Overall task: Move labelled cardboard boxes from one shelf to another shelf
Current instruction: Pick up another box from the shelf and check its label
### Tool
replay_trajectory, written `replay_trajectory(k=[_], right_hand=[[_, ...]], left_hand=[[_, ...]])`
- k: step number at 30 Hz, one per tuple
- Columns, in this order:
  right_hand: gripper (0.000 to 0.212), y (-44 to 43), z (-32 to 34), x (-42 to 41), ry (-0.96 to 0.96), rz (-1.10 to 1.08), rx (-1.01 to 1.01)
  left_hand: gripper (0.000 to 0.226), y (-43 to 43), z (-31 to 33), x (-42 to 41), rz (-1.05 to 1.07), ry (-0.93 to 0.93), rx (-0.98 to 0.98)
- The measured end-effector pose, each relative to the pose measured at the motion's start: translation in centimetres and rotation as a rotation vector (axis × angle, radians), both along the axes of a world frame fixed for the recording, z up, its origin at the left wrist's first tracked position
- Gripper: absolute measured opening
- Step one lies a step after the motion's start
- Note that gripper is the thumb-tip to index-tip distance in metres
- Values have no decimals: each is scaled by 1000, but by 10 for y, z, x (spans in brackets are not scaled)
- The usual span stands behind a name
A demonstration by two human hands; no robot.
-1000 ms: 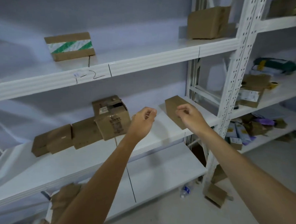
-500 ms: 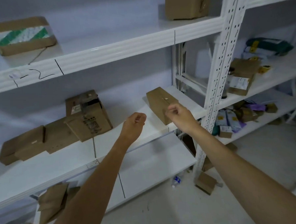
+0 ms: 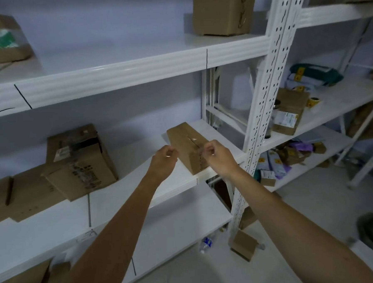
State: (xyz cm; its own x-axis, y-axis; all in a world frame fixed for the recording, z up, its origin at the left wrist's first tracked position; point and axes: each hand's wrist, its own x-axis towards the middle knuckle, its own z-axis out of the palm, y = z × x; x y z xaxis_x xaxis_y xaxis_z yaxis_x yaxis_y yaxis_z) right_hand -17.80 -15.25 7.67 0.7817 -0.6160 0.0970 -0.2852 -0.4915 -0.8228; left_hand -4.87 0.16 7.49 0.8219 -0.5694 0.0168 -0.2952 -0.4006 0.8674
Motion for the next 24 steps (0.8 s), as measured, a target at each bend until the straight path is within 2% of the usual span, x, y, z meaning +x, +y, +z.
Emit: replay_trajectory(k=[7, 12, 18, 24], right_hand=[[31, -42, -26, 29, -1, -27, -23], [29, -73, -31, 47, -42, -9, -36], [48, -107, -36, 63, 42, 103, 70], [36, -116, -56, 68, 45, 178, 154]], left_hand=[[28, -32, -18, 7, 17, 79, 42], [36, -61, -22, 6, 126, 201, 11], [45, -92, -31, -2, 266, 256, 21], [54, -104, -45, -14, 355, 236, 60]])
